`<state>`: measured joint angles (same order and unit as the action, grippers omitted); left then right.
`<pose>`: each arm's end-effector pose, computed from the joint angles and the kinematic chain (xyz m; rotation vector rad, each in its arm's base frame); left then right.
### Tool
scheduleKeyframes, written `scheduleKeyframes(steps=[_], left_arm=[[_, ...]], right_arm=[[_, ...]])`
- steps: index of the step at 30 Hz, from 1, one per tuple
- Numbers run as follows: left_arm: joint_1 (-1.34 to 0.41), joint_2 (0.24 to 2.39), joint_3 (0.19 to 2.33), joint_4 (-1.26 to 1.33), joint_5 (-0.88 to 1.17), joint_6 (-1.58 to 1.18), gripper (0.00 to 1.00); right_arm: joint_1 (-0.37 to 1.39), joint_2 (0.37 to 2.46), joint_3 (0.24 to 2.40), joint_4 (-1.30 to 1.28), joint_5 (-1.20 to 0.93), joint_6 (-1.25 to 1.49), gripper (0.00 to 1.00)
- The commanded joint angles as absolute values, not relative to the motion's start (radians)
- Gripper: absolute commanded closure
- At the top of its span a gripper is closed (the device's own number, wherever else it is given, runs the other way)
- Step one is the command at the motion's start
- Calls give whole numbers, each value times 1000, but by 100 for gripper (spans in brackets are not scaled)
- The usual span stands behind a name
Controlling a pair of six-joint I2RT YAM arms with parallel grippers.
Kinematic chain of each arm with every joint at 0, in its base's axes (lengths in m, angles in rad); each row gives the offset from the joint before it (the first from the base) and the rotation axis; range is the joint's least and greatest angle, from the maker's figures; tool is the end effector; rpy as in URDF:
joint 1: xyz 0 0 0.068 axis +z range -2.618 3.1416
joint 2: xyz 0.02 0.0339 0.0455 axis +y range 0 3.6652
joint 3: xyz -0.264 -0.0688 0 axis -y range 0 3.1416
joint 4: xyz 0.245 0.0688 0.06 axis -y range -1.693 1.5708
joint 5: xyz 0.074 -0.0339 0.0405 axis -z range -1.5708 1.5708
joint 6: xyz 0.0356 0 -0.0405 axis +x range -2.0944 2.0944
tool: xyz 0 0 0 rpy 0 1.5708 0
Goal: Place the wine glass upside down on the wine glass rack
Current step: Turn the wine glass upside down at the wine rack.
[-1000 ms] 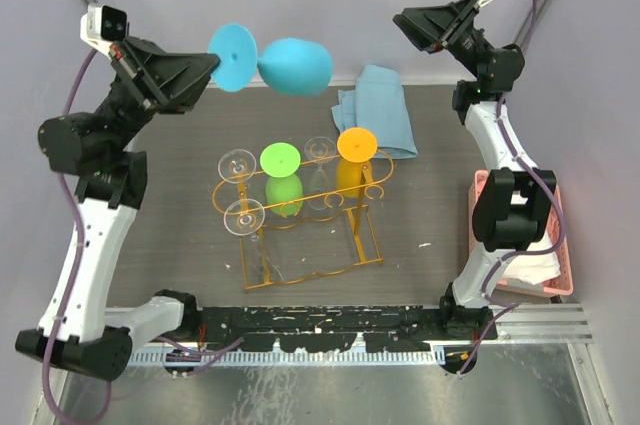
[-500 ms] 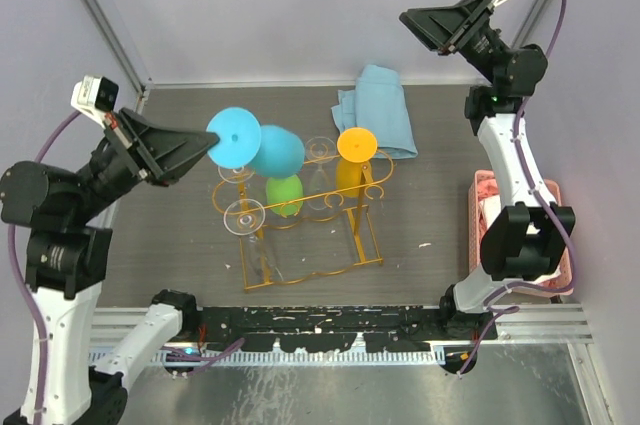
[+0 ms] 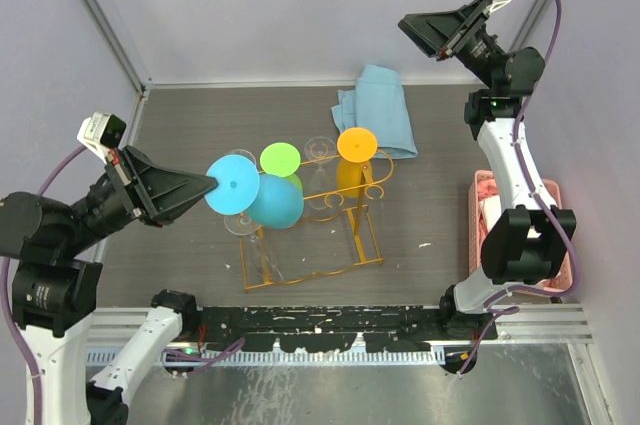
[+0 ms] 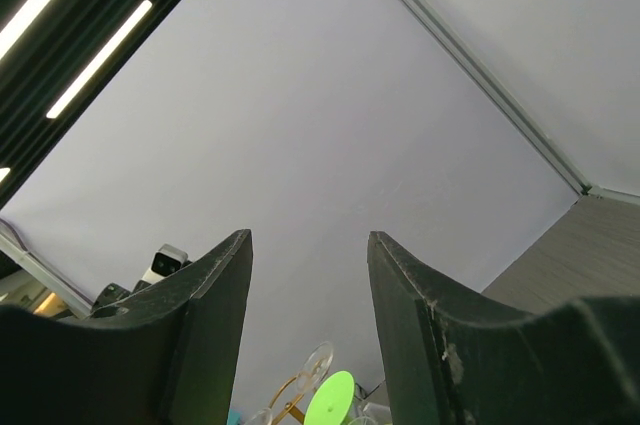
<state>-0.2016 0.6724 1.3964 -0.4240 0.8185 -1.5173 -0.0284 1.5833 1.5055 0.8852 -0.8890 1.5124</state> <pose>0.0450 -0.0357 0.5142 -0.2107 1.6609 -1.8910 0.3395 0.0180 0.4879 -0.1257 1.2507 1.6481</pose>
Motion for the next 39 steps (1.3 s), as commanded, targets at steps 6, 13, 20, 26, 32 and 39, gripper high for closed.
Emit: scheduleKeyframes(steps=[6, 13, 20, 26, 32, 39], left_arm=[[-197, 614, 1358, -291, 915, -1647, 100], [-198, 608, 1371, -380, 990, -1636, 100], [-197, 595, 1370, -621, 1017, -1516, 100], [-198, 601, 1360, -716, 1019, -1437, 100], [-198, 601, 1319, -709, 1033, -1432, 100], [-198, 610, 1281, -718, 1034, -1406, 100]], right_arm=[[-33, 1504, 1491, 889, -866, 1486, 44], [-32, 1499, 1493, 859, -865, 1476, 44], [-34, 1500, 1496, 844, -869, 1463, 44], [-34, 1511, 1492, 840, -871, 1461, 44], [-35, 1521, 1487, 832, -874, 1454, 44], [-39, 1535, 1486, 831, -874, 1449, 44]])
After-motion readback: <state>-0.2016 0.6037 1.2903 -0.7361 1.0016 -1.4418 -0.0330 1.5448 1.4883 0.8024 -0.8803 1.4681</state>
